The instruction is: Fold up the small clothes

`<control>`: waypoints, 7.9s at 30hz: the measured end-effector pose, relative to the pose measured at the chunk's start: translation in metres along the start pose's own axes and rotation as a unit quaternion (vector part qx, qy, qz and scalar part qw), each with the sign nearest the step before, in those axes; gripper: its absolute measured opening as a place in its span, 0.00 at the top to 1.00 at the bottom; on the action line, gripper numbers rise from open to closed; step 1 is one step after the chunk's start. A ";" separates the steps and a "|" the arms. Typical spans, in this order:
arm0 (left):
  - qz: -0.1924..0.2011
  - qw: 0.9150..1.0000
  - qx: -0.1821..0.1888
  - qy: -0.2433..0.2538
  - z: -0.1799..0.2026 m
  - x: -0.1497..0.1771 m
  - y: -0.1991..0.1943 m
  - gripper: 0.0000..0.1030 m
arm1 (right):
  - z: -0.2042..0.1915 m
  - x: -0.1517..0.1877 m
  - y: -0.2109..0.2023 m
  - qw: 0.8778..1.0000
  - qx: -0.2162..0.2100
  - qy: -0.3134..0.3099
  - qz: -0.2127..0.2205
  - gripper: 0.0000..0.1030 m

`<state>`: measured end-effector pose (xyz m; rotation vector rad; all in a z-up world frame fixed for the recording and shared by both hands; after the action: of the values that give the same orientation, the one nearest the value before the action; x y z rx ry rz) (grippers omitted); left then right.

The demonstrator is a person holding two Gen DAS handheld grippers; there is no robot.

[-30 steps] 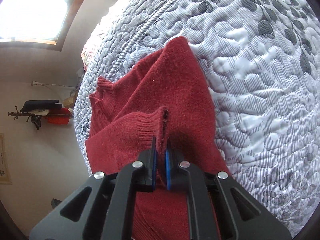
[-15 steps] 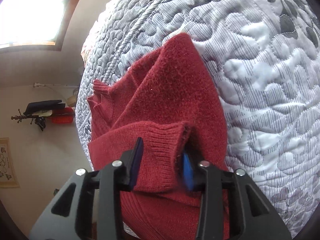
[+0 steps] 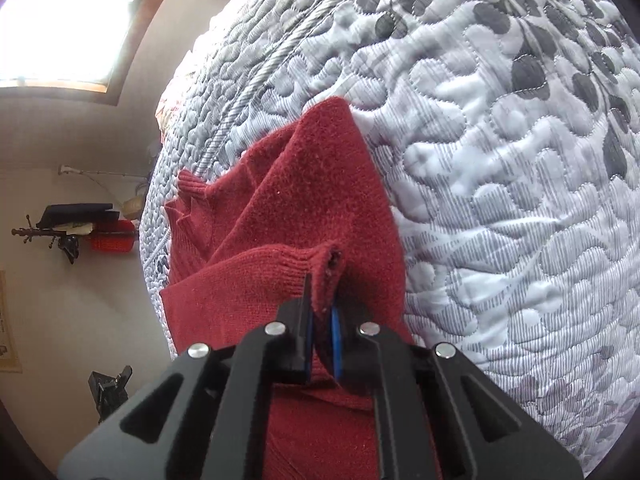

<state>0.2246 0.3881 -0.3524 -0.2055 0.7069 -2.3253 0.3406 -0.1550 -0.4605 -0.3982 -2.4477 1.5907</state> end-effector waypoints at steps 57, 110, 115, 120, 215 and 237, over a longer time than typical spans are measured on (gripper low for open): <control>-0.250 0.960 -0.123 -0.018 -0.163 0.224 -0.079 0.21 | 0.171 0.309 -0.033 0.985 0.095 0.005 -0.143 0.38; -0.051 0.960 0.258 -0.098 0.008 0.127 -0.146 0.94 | 0.021 0.220 -0.158 0.965 -0.251 0.073 -0.017 0.94; -0.018 0.951 0.283 -0.126 0.033 0.067 -0.113 0.94 | -0.008 0.162 -0.163 0.963 -0.259 0.077 -0.008 0.94; -0.007 0.948 0.274 -0.164 0.033 0.012 -0.067 0.94 | -0.024 0.103 -0.142 0.968 -0.232 0.090 -0.017 0.94; -0.097 0.942 -0.087 0.308 0.074 -0.120 0.064 0.94 | -0.083 -0.053 -0.081 0.954 0.105 -0.239 0.148 0.94; -0.137 0.950 -0.135 0.246 0.006 -0.164 0.138 0.81 | -0.061 -0.110 -0.003 0.970 0.127 -0.186 0.090 0.83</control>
<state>0.4288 0.4089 -0.4141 0.1791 1.3189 -2.5634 0.4625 -0.1398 -0.4350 -0.3090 -2.4702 2.2021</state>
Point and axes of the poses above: each gripper's, at about its wrist camera, not at the fingertips, and y roughly the way its jaws point, z to its right, x to its underside, the point moved 8 cm from there along y, roughly the way its jaws point, and after that the axes turned 13 degrees about x, right-handed, at the moved point
